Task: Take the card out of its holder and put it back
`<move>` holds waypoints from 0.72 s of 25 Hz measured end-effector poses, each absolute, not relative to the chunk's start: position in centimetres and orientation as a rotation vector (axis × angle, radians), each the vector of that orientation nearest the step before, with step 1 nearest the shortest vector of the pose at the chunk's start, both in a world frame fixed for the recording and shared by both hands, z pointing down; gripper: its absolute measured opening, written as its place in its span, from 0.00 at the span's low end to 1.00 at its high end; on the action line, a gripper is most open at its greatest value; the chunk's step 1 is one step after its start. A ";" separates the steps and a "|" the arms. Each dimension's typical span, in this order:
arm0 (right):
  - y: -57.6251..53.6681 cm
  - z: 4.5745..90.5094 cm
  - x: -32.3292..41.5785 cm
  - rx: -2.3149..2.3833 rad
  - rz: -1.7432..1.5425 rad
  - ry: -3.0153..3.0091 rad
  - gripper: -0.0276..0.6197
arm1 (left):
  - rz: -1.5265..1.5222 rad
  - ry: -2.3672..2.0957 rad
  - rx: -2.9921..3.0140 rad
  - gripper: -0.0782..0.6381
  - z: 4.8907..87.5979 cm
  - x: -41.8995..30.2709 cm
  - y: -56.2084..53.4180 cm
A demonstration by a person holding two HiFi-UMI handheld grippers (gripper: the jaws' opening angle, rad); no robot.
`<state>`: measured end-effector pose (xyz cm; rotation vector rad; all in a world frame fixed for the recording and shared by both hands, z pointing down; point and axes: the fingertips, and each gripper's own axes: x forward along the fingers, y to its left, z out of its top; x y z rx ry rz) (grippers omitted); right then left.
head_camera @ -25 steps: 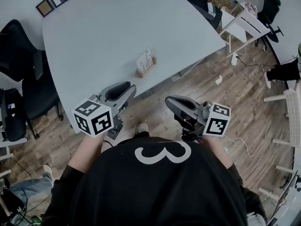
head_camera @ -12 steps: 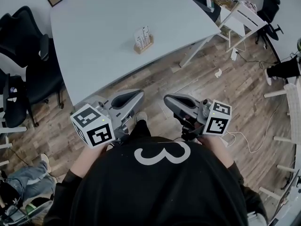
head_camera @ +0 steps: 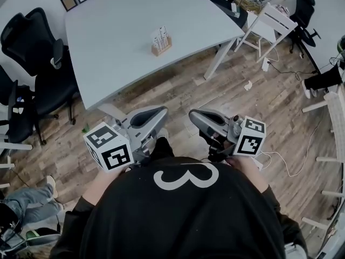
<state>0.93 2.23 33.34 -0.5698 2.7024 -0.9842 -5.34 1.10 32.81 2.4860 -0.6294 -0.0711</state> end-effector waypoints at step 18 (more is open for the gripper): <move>4.5 31.4 1.5 -0.548 -0.886 2.738 0.06 | -0.062 -0.678 2.531 0.13 31.1 -5.1 3.2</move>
